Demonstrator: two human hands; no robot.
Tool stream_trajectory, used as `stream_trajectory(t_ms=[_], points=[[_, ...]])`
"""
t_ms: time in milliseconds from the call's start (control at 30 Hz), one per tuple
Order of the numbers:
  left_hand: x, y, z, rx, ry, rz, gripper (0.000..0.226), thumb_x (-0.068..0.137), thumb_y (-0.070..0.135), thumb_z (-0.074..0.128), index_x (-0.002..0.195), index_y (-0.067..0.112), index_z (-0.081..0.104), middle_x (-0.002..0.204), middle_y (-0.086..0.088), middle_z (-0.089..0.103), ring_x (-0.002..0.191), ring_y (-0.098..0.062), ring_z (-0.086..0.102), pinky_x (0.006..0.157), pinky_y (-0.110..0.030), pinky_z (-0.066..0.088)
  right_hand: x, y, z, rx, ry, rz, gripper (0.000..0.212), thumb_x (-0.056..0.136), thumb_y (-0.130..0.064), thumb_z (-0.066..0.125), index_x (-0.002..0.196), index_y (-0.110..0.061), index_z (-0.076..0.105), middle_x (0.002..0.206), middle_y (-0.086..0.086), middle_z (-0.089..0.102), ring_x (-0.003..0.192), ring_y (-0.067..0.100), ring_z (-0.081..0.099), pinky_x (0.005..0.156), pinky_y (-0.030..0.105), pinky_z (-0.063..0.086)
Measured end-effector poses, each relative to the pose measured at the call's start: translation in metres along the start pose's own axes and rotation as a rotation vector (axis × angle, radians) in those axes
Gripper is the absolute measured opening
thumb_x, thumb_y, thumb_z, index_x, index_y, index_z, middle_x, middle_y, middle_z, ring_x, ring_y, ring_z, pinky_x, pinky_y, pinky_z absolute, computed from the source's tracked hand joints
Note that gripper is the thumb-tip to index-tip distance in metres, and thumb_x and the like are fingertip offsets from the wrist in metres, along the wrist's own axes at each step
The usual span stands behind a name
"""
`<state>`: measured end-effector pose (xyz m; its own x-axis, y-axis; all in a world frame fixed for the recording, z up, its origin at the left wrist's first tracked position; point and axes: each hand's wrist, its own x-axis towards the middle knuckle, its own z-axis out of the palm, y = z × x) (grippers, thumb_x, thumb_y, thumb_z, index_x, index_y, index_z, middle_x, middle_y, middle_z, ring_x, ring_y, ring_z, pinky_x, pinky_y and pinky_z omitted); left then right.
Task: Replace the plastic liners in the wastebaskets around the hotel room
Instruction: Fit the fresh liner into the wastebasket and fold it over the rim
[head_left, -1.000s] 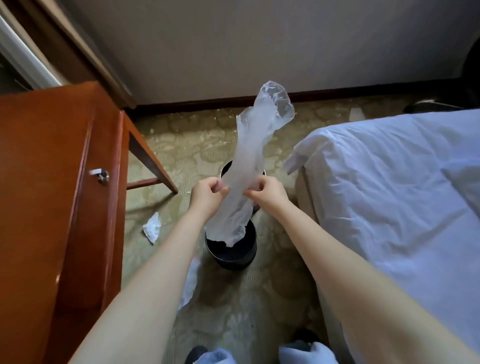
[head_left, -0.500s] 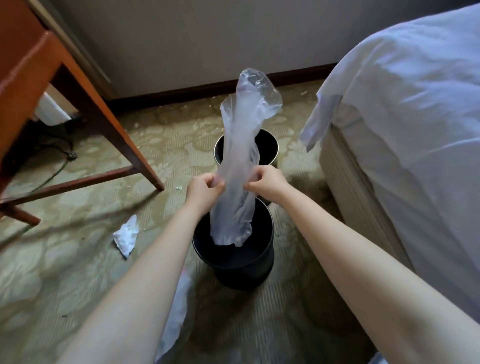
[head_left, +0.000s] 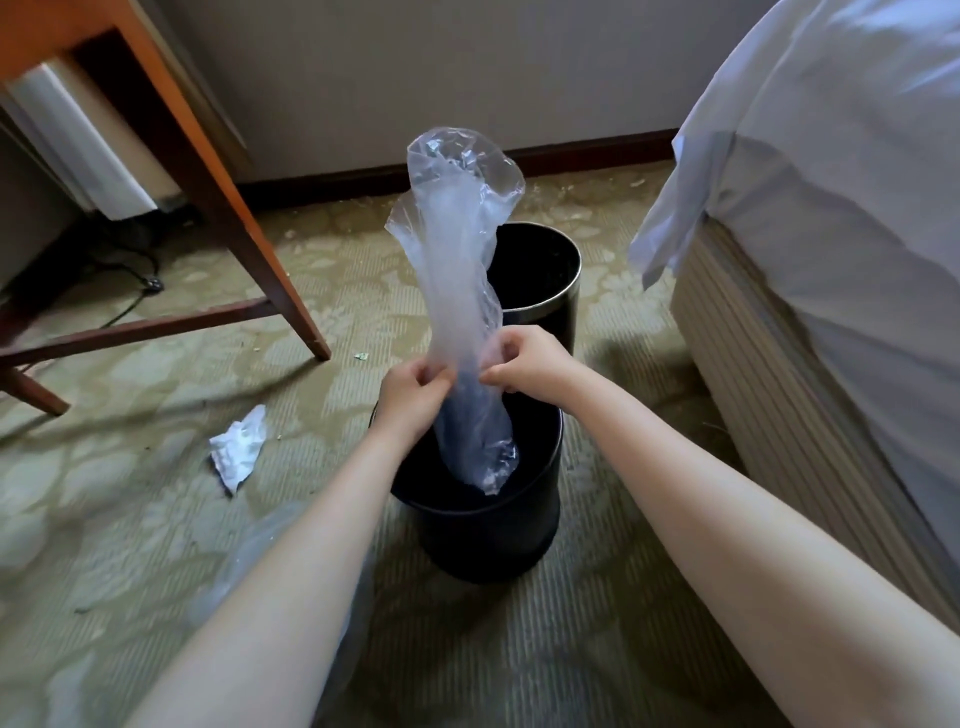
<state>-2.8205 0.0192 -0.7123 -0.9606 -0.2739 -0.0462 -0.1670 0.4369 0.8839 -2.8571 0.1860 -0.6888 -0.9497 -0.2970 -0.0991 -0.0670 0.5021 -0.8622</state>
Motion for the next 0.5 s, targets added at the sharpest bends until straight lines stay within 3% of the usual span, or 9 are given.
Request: stream_trajectory(t_ms=[133, 233, 367, 500], points=[[0.002, -0.001, -0.004, 0.074, -0.049, 0.041, 0.025, 0.088, 0.023, 0.063, 0.073, 0.003, 0.067, 0.073, -0.012, 0.066, 0.072, -0.021, 0.058, 0.069, -0.035, 0.046, -0.001, 0.004, 0.005, -0.081, -0.031, 0.0, 0.024, 0.071, -0.006, 0.078, 0.064, -0.02, 0.059, 0.067, -0.003, 0.061, 0.07, 0.018, 0.065, 0.07, 0.033, 0.058], [0.006, -0.009, -0.021, 0.034, 0.025, 0.017, 0.028, 0.086, 0.031, 0.063, 0.064, 0.015, 0.066, 0.067, -0.006, 0.068, 0.07, -0.024, 0.064, 0.072, -0.033, 0.049, -0.006, 0.016, -0.003, -0.198, 0.004, 0.018, 0.018, 0.071, -0.011, 0.08, 0.066, -0.016, 0.063, 0.063, -0.008, 0.059, 0.061, 0.007, 0.058, 0.055, 0.017, 0.044], [0.006, -0.033, -0.049, 0.174, 0.064, 0.0, 0.033, 0.087, 0.029, 0.058, 0.074, 0.0, 0.066, 0.074, -0.019, 0.067, 0.066, -0.024, 0.057, 0.064, -0.033, 0.043, -0.017, 0.036, -0.021, -0.289, 0.055, 0.072, 0.021, 0.068, -0.009, 0.077, 0.067, -0.012, 0.057, 0.069, -0.003, 0.059, 0.07, 0.016, 0.056, 0.058, 0.027, 0.042], [0.006, -0.03, -0.046, 0.156, -0.041, 0.0, 0.031, 0.082, 0.024, 0.061, 0.072, -0.005, 0.059, 0.062, -0.009, 0.048, 0.063, -0.018, 0.041, 0.06, -0.03, 0.03, -0.016, 0.025, -0.026, -0.102, 0.035, 0.05, 0.031, 0.066, -0.013, 0.082, 0.08, -0.009, 0.054, 0.078, 0.002, 0.06, 0.072, 0.016, 0.055, 0.063, 0.033, 0.049]])
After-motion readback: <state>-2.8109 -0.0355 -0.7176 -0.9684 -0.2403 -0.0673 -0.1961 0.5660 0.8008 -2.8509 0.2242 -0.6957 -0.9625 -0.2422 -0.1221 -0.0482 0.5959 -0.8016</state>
